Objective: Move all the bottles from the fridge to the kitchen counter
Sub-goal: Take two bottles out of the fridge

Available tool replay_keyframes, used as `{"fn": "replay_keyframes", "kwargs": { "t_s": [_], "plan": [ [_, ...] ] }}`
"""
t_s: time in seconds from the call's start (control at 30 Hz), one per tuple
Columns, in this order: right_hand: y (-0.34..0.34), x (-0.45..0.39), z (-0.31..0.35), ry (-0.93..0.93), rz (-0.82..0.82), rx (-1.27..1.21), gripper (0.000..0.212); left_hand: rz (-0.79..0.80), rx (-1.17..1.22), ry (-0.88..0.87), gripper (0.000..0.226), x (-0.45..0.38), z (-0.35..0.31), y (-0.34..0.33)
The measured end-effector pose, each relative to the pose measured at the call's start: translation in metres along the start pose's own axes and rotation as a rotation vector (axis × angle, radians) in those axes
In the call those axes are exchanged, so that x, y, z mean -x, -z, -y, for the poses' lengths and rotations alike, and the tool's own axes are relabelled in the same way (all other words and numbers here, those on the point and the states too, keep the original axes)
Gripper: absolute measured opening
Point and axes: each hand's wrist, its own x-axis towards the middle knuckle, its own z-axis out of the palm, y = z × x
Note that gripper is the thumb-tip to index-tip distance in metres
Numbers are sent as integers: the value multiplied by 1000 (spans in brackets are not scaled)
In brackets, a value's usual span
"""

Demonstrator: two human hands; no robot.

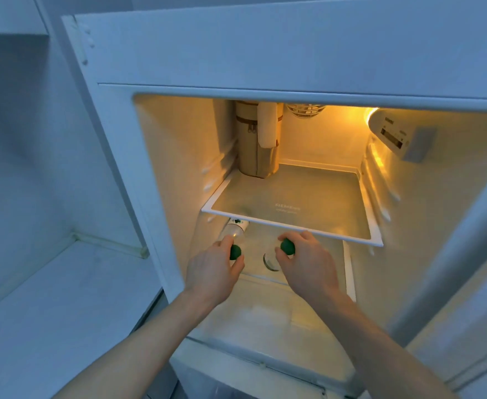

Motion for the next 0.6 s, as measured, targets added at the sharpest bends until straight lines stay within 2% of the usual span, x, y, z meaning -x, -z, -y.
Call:
{"fn": "replay_keyframes", "kwargs": {
  "t_s": [0.07, 0.2, 0.37, 0.6],
  "plan": [
    [6, 5, 6, 63, -25, -15, 13, -45, 12, -22, 23, 10, -4, 12],
    [15, 12, 21, 170, 8, -33, 15, -111, 28, -17, 20, 30, -3, 35],
    [7, 30, 43, 301, 165, -61, 17, -83, 47, 35, 19, 68, 16, 58],
    [-34, 72, 88, 497, 391, -93, 18, -11, -17, 235, 21, 146, 77, 82]
  ]
}}
